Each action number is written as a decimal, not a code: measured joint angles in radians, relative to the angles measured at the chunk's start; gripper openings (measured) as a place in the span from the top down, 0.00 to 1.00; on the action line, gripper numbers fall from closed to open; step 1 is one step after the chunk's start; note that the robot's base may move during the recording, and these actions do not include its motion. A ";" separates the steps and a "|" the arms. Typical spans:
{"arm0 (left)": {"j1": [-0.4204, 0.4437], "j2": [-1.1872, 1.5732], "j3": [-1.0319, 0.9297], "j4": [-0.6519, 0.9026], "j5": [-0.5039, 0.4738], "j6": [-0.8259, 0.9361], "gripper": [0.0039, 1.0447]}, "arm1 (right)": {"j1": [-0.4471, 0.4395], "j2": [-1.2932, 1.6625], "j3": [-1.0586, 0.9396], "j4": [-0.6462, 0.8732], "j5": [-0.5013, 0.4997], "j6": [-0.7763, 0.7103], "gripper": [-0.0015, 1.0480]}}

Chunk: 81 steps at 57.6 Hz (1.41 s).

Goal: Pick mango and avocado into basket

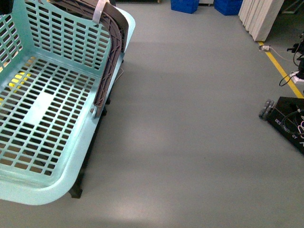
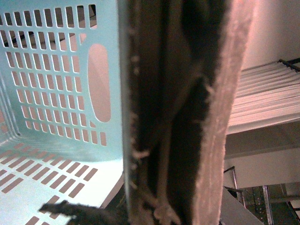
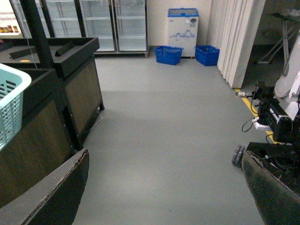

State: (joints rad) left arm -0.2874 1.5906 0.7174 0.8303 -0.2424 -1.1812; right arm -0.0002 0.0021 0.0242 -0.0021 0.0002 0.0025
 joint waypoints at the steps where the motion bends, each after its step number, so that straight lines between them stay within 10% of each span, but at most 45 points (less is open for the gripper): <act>1: 0.000 0.000 0.000 0.000 0.000 0.000 0.86 | 0.000 0.000 0.000 0.000 0.000 0.000 0.08; 81: -0.002 0.000 0.000 0.000 -0.001 -0.006 0.86 | 0.000 0.001 0.000 0.000 0.001 0.000 0.08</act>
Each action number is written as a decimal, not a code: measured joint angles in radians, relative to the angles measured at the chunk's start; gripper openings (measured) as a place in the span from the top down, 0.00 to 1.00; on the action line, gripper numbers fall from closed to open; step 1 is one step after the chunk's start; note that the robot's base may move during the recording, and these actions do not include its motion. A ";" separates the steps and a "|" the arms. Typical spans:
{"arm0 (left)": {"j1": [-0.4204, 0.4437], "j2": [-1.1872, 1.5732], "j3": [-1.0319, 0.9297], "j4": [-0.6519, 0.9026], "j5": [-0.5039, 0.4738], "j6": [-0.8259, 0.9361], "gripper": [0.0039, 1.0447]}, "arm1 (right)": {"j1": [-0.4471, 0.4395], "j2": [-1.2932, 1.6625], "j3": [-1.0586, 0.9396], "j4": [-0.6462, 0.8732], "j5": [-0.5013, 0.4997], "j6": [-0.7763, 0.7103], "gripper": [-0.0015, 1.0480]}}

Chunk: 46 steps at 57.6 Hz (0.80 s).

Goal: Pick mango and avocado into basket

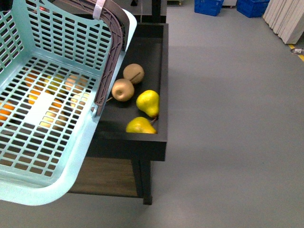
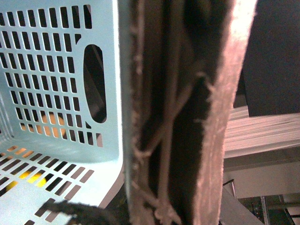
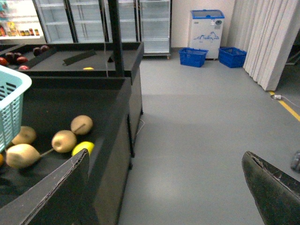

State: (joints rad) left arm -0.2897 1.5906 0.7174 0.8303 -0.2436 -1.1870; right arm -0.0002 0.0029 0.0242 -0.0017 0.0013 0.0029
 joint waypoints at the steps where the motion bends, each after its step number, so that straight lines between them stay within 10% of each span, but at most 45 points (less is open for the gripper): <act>1: 0.000 0.000 0.000 0.000 0.000 0.000 0.86 | 0.000 0.000 0.000 0.000 0.000 0.000 0.08; 46: 0.000 0.000 0.000 0.000 0.001 0.001 0.86 | 0.000 0.000 0.000 0.000 -0.001 0.000 0.08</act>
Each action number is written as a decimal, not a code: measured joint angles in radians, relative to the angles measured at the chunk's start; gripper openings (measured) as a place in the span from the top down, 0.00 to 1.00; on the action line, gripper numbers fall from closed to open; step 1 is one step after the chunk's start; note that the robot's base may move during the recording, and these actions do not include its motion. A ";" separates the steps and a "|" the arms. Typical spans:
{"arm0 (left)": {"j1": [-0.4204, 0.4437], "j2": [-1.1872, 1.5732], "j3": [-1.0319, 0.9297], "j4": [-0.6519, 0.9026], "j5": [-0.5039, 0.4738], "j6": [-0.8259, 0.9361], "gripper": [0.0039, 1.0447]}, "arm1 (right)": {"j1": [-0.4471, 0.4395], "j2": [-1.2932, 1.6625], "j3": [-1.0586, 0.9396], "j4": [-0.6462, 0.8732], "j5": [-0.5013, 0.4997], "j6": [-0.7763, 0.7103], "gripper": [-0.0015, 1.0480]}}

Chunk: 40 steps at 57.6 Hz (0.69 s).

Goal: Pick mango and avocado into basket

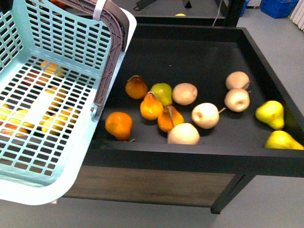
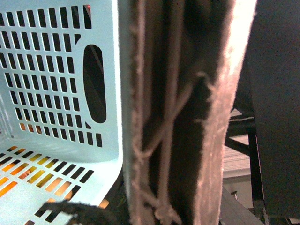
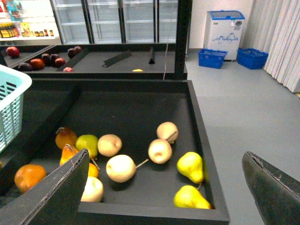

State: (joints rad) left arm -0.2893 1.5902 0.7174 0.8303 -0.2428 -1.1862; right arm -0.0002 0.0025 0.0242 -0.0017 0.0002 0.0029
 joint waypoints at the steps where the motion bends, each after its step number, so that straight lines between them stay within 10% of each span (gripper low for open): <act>1: 0.000 0.000 0.000 0.000 0.000 -0.001 0.86 | 0.000 0.000 0.000 0.000 0.001 0.000 0.08; 40: 0.000 0.000 0.000 0.000 0.001 0.000 0.86 | 0.000 0.000 0.000 0.000 0.000 0.000 0.08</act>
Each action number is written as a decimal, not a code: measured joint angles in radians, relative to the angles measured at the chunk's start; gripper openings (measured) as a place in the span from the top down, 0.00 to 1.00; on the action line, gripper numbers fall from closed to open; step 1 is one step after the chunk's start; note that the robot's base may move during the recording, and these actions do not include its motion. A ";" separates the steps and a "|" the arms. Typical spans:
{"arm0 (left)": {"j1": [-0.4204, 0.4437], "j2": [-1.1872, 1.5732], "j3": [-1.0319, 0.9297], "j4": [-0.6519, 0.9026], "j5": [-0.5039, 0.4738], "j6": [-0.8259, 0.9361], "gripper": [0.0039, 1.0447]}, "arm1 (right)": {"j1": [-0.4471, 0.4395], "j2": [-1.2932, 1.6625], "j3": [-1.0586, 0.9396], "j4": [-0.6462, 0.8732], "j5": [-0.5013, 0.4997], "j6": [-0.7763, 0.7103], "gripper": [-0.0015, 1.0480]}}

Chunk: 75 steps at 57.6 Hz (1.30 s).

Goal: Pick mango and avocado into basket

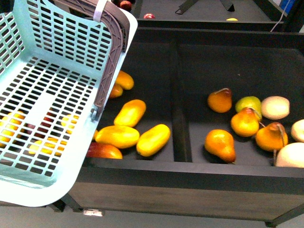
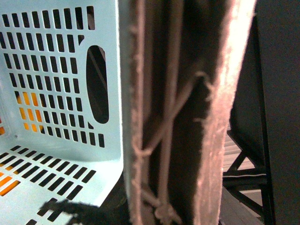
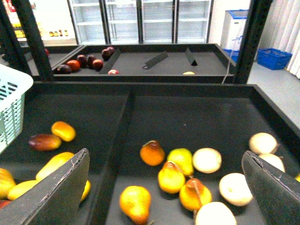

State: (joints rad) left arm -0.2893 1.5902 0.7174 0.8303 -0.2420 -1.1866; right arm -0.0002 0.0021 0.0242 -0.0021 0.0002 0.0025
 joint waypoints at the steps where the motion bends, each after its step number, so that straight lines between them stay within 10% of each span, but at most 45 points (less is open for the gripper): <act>1: 0.000 0.000 0.000 0.000 0.000 0.000 0.86 | 0.000 0.000 0.000 0.000 0.000 0.000 0.08; 60: 0.018 0.000 0.000 0.000 -0.029 0.027 0.86 | 0.000 0.001 0.000 0.001 -0.006 0.000 0.08; 75: 0.019 0.116 0.167 -0.147 0.515 0.372 0.86 | 0.000 0.001 0.000 0.001 -0.003 0.000 0.08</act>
State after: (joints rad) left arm -0.2707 1.7065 0.8848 0.6834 0.2729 -0.8146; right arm -0.0006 0.0029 0.0238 -0.0013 -0.0032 0.0029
